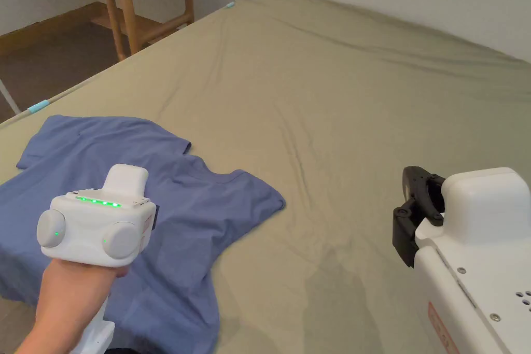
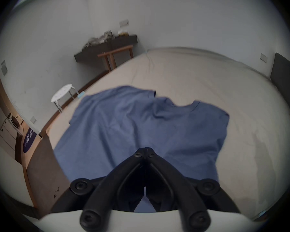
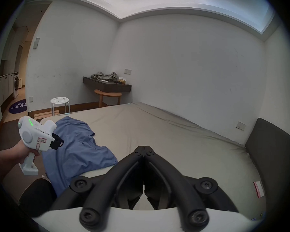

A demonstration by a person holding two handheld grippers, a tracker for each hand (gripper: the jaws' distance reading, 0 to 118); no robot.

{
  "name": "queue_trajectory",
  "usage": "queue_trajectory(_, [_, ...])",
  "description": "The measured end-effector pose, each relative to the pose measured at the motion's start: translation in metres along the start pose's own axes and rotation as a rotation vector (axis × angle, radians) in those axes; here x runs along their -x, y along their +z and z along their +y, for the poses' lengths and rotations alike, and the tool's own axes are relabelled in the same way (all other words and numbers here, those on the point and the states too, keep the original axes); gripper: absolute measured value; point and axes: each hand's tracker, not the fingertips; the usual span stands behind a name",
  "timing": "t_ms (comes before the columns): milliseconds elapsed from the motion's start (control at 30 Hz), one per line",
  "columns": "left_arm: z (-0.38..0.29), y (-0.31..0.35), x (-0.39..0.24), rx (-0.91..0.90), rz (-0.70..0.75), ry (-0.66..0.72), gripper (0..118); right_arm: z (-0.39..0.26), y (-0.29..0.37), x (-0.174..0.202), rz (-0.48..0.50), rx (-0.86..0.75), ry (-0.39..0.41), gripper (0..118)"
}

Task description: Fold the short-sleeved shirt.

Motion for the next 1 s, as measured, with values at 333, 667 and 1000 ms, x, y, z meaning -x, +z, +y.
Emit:
queue_trajectory(333, [0.001,-0.079,0.017,0.125,0.082,0.042,117,-0.017,-0.024,-0.012,-0.038,0.089,-0.011,2])
queue_trajectory(667, [0.002,-0.076,0.018,0.18,-0.013,0.097,88,-0.027,-0.035,-0.012,-0.035,0.132,-0.032,2])
queue_trajectory(1000, [-0.01,-0.076,0.027,0.037,-0.111,0.15,0,-0.024,-0.014,-0.015,-0.033,0.112,-0.032,2])
